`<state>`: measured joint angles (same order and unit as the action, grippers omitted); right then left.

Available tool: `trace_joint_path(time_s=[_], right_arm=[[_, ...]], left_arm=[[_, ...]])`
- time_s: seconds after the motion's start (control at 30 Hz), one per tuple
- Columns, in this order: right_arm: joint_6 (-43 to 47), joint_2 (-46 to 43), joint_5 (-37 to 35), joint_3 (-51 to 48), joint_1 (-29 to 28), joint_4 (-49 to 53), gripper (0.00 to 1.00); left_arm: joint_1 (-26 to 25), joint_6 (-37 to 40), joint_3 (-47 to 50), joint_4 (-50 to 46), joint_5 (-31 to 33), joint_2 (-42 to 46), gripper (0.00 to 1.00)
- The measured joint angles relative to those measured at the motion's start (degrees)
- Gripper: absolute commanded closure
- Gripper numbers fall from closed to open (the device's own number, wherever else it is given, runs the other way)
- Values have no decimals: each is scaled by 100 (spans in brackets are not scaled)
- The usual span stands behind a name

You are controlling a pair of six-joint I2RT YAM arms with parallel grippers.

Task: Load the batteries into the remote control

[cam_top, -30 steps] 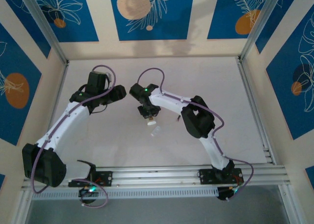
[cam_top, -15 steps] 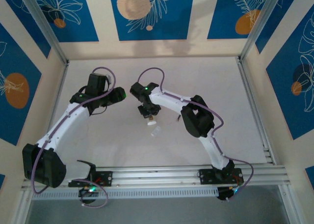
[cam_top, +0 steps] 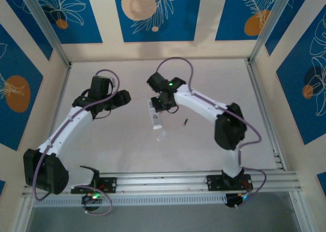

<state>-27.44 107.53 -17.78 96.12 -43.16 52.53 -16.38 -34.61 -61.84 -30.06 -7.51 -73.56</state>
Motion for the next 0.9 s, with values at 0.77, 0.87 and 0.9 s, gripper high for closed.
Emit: trace_joint_path(time_s=[0.77,0.87,0.9], right_arm=[[-605,693,160,-1683,302,-925,75],[-654,697,179,-1679,302,-951,72],[-658,697,179,-1676,299,-949,72]], left_arm=[[4,-46,52,131,-295,-4,34],[4,-46,52,131,-297,-15,34],[4,-48,52,131,-295,-17,34]])
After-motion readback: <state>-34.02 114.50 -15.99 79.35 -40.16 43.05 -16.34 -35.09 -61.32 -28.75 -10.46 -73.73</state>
